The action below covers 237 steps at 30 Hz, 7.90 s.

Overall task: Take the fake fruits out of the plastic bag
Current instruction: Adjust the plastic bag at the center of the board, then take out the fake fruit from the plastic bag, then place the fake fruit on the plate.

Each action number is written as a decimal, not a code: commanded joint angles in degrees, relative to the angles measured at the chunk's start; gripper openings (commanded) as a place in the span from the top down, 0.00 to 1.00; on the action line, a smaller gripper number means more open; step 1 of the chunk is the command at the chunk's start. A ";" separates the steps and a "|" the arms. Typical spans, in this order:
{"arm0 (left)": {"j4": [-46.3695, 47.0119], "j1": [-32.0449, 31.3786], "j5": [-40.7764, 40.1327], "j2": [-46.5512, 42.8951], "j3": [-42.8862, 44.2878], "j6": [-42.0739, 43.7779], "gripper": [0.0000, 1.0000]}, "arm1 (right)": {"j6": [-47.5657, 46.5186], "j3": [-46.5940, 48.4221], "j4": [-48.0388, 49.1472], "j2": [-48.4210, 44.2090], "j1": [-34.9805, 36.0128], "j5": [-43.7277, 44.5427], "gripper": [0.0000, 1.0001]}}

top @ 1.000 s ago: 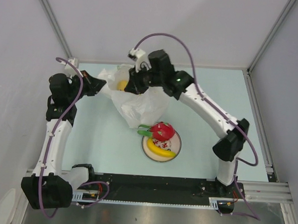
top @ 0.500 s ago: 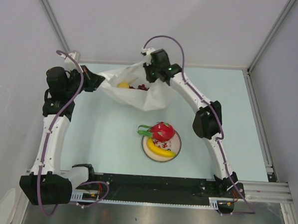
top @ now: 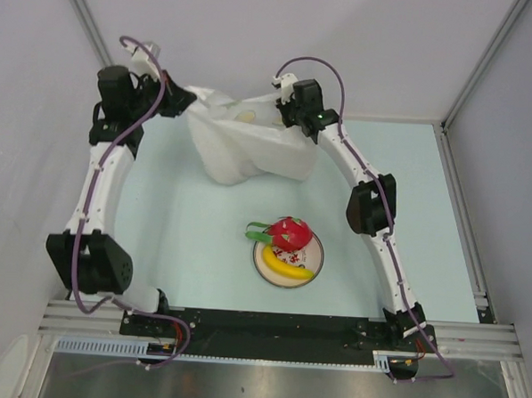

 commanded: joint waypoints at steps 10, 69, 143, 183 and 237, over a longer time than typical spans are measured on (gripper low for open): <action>8.43 -2.87 0.06 23.14 46.53 4.17 1.00 | -4.67 5.81 37.43 -5.19 -9.09 11.01 1.00; 0.54 -13.33 -10.14 -17.29 -19.38 2.14 1.00 | 29.43 -29.88 29.88 -12.50 9.98 -3.93 0.03; 10.28 -6.91 -13.74 -15.35 -28.33 12.79 1.00 | 1.83 -57.81 25.04 -45.96 7.78 -46.55 0.64; 8.53 -1.82 -7.94 -30.12 -32.99 6.99 1.00 | -55.55 -106.86 2.80 -90.89 7.33 -26.96 0.71; 12.05 -1.11 -5.57 -29.06 -37.74 4.70 1.00 | -44.17 -113.81 17.35 -110.83 22.99 -13.77 0.00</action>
